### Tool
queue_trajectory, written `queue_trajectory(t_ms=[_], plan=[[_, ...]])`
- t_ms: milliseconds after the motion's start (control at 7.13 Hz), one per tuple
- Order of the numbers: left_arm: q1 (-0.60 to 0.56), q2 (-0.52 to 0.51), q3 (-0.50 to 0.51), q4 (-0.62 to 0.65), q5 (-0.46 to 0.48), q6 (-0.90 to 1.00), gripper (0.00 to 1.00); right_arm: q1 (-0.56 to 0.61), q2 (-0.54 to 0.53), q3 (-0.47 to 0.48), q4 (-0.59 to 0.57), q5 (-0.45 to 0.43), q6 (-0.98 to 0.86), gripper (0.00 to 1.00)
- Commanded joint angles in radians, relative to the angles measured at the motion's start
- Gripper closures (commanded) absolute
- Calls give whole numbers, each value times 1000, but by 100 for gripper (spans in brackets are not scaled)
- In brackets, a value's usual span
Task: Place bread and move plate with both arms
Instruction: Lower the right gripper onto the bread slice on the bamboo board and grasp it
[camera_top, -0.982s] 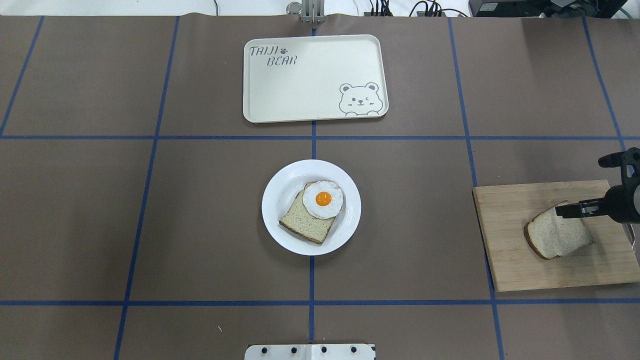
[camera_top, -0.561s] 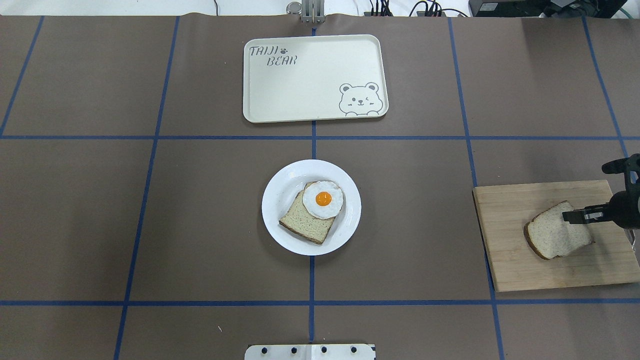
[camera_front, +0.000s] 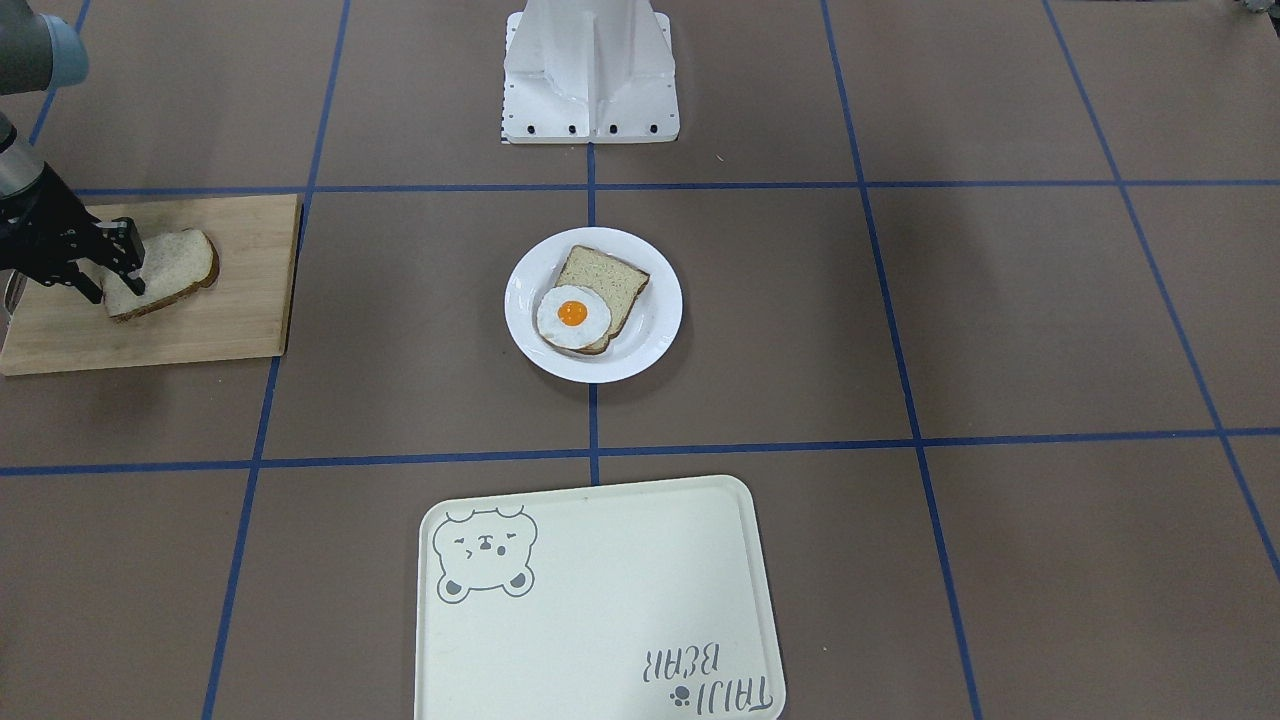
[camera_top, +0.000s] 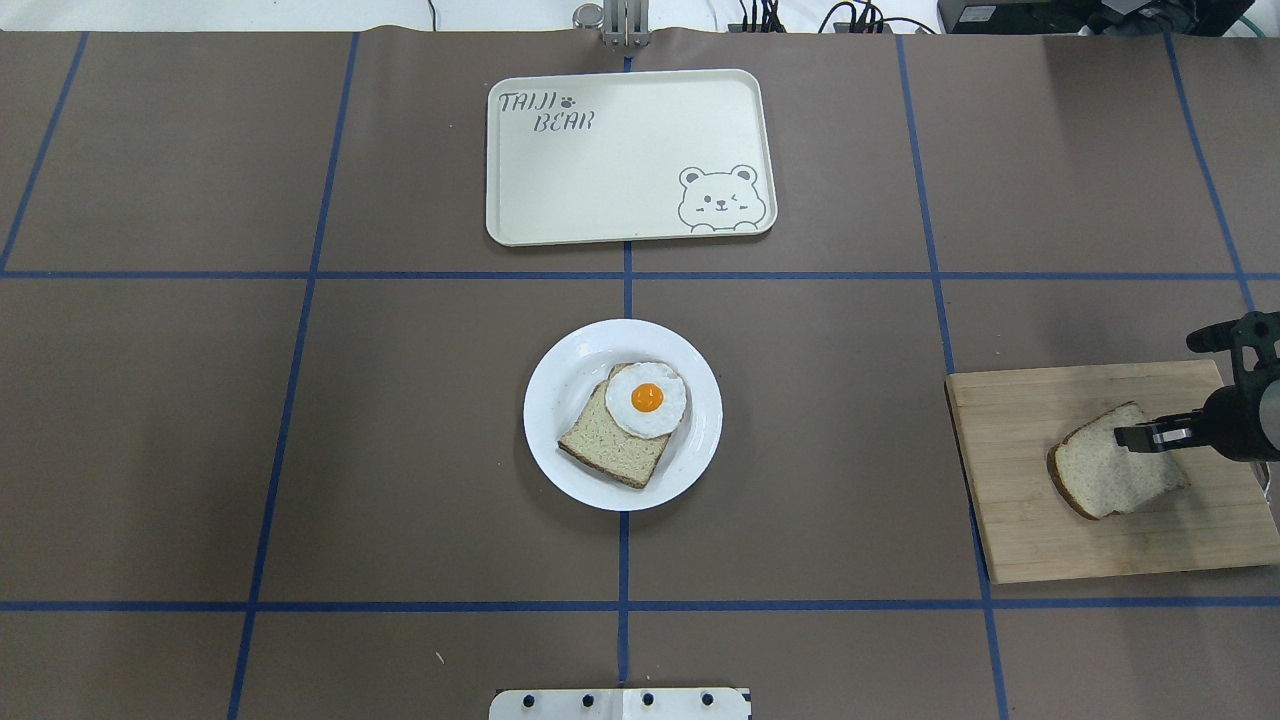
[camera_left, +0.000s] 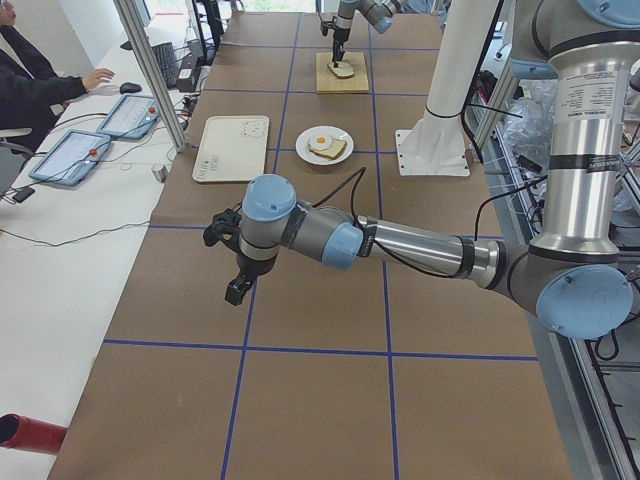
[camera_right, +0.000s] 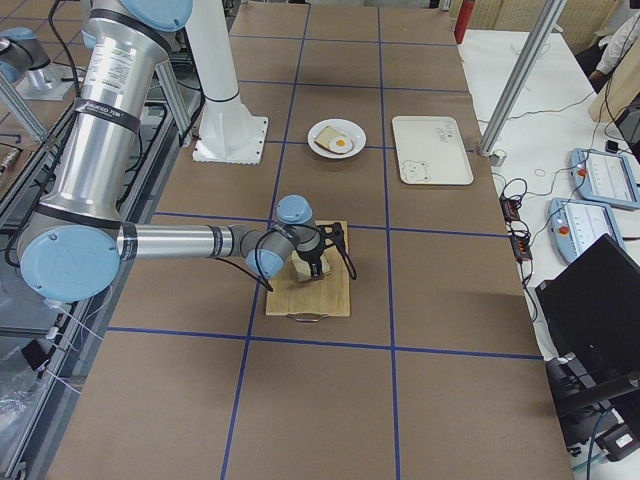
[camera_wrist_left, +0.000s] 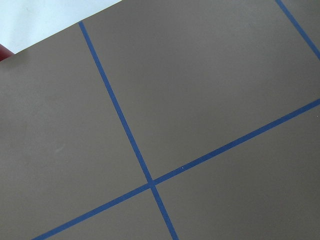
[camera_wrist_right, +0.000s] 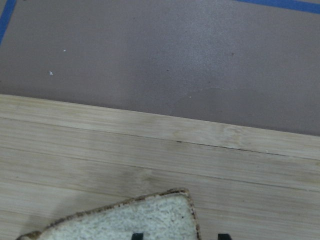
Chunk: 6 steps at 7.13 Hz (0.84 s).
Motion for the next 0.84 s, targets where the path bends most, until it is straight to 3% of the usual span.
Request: queue_trajectory(t_ms=[0,421,701], plan=[[1,0,0,0,0,0,2,-6,1,0,0,0,-1,84],[0,0,0,0,0,0,2,-9,-5,-2,0,-14,-6,100],[0,0,2,0,0,0,2,-7,-14,0,6,-14,-6,100]])
